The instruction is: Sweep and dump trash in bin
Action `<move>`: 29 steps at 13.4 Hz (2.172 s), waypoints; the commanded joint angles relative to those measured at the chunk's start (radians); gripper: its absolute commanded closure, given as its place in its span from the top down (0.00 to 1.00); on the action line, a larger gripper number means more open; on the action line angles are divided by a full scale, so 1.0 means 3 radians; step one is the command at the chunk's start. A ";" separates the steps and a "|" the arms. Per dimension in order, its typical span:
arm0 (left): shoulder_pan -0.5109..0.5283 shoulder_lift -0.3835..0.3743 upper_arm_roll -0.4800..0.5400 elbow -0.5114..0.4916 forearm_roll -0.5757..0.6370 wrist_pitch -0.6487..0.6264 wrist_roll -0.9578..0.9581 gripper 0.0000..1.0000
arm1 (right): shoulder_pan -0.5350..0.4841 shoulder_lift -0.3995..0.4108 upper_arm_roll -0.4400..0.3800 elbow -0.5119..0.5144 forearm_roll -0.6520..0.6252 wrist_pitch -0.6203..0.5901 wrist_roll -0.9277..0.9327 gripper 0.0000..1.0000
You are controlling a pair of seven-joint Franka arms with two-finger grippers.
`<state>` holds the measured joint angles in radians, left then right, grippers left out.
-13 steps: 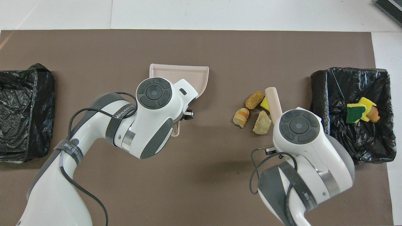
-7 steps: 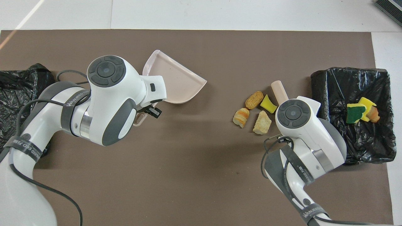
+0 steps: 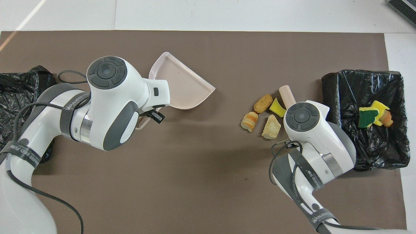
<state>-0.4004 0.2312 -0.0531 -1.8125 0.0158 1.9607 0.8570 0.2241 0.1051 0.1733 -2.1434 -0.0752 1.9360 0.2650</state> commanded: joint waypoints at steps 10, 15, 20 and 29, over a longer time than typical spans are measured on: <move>-0.0480 -0.0510 -0.0017 -0.0948 0.0321 0.0387 -0.0142 0.00 | 0.0061 0.0100 0.0016 0.0063 0.1835 0.0240 -0.0100 0.00; -0.0562 -0.0408 -0.0017 -0.0989 0.0290 0.0760 -0.0377 0.00 | 0.0168 -0.0063 0.0072 0.0139 0.2393 0.0154 -0.0245 0.00; -0.0527 -0.0346 -0.0017 -0.1081 0.0285 0.1093 -0.0511 0.00 | -0.0071 -0.0458 0.0000 0.0430 0.1976 -0.0581 -0.0015 0.00; -0.0389 -0.0310 -0.0012 -0.1025 0.0218 0.0992 -0.0499 0.00 | -0.0266 0.0067 0.0021 0.0809 -0.0147 -0.0442 -0.0469 0.00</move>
<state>-0.5382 0.1351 -0.0585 -2.1146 0.0859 2.2562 0.7168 0.1829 0.0319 0.1733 -1.9331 -0.0549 1.7336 0.1843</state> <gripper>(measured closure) 0.674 0.740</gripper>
